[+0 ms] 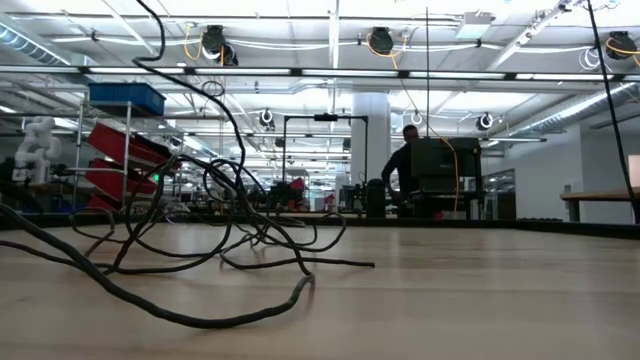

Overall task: Coil cords
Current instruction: Coil the black wire onto the spool

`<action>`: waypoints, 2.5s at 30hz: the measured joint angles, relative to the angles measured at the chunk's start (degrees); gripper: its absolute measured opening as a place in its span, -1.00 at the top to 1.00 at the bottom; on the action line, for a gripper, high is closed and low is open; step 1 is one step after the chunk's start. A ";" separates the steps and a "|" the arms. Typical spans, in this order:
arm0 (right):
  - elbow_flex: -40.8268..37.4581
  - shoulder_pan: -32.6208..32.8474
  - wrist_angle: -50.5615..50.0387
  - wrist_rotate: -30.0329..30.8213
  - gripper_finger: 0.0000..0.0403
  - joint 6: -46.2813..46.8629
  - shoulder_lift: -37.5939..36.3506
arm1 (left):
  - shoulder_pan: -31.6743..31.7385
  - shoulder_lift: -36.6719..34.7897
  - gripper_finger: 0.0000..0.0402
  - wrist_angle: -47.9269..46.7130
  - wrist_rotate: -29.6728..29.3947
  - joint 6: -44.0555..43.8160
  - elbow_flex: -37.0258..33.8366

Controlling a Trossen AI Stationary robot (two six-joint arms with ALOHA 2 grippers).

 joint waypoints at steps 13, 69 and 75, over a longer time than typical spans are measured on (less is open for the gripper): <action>-0.02 -3.10 7.46 9.44 1.00 -1.47 5.28 | 7.09 2.35 0.99 2.23 15.99 -6.09 0.00; 0.02 -1.75 12.32 0.11 1.00 0.36 -1.37 | 21.93 7.61 0.99 -6.18 36.73 -14.74 0.01; 0.02 -0.30 10.89 -4.76 1.00 6.60 -1.35 | 18.90 7.61 0.99 -6.85 36.44 -16.51 0.01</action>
